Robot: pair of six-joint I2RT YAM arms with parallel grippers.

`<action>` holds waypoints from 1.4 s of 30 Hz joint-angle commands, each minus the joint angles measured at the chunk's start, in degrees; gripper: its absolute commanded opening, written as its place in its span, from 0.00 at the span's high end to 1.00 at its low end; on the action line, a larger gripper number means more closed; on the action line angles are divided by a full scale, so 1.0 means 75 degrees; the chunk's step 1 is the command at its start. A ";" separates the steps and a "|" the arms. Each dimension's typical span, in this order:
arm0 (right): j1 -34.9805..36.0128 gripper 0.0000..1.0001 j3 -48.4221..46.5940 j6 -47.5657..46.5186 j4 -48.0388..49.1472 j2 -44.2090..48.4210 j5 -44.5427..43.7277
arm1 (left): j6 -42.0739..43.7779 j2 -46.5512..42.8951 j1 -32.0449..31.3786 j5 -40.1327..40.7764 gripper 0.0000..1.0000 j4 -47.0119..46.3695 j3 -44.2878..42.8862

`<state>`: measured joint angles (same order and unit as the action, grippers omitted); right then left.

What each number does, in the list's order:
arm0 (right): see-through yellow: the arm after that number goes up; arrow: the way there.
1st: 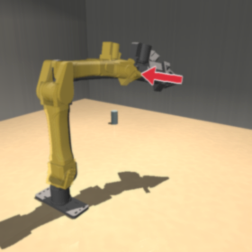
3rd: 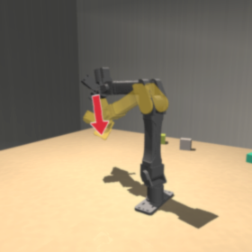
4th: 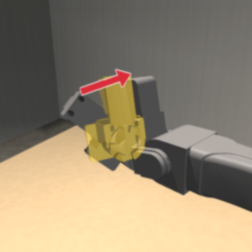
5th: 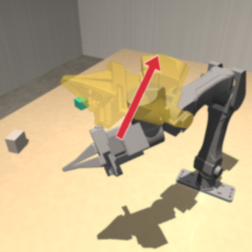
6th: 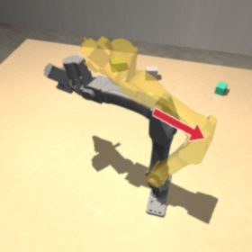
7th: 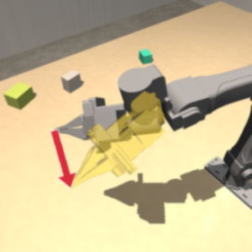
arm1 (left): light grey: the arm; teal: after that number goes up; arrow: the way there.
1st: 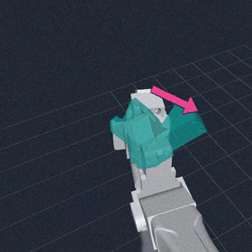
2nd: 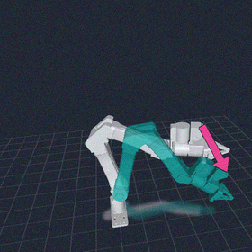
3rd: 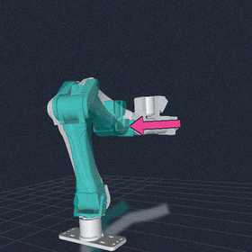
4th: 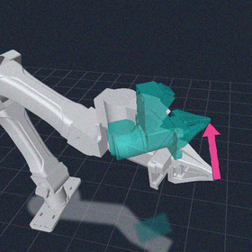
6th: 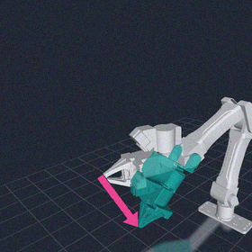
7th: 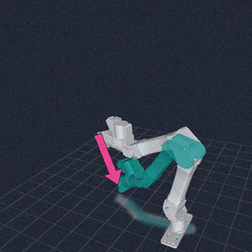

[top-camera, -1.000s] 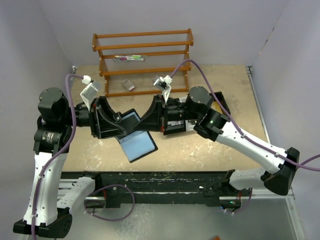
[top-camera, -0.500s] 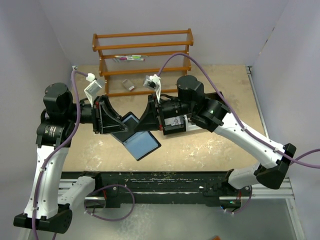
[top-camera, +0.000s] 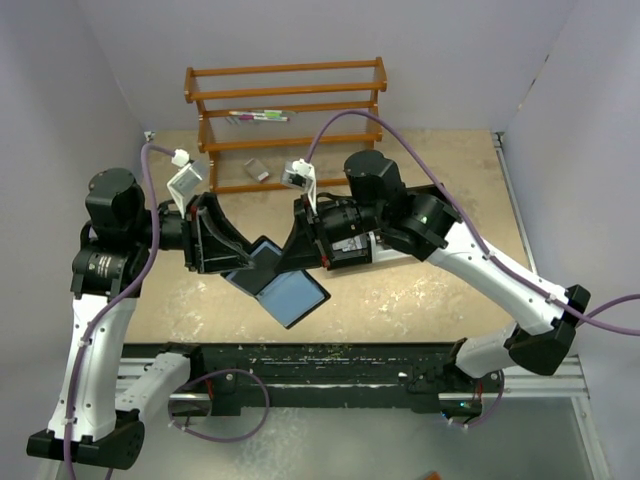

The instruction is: Take the credit cards out of the card holder

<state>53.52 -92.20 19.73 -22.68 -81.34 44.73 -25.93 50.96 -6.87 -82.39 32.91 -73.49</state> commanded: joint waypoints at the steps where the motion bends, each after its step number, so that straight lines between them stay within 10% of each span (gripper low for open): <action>1: 0.0013 1.00 -0.0431 -0.0336 -0.0613 -0.0021 0.0051 | 0.0096 -0.0136 -0.0013 -0.0365 0.62 -0.0145 -0.0201; 14: 0.0013 1.00 -0.0897 -0.0581 -0.1078 -0.0179 0.0186 | 0.1218 -0.0078 -0.0010 -0.1118 0.86 0.1138 -0.0144; 24: 0.0013 1.00 -0.1644 -0.0935 -0.1603 -0.0577 0.0312 | 0.2048 0.0034 -0.0012 -0.1326 0.75 0.2121 -0.0242; 29: 0.0013 0.99 -0.1816 -0.1001 -0.1656 -0.0690 0.0310 | 0.2484 0.0106 -0.0009 -0.1291 0.98 0.2516 -0.0269; 34: -0.0146 0.57 -0.1685 -0.0749 -0.1312 -0.0557 -0.0298 | 0.2414 0.0184 -0.0010 -0.0776 1.00 0.2554 -0.0443; 42: -0.0561 0.23 -0.0700 0.0485 -0.0040 0.0876 -0.2631 | 0.2153 0.0277 -0.0015 0.1940 1.00 0.2445 -0.0809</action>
<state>50.54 -99.79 18.04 -31.38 -82.41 36.14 -9.41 52.84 -6.83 -78.98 51.94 -76.49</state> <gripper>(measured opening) 0.733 0.043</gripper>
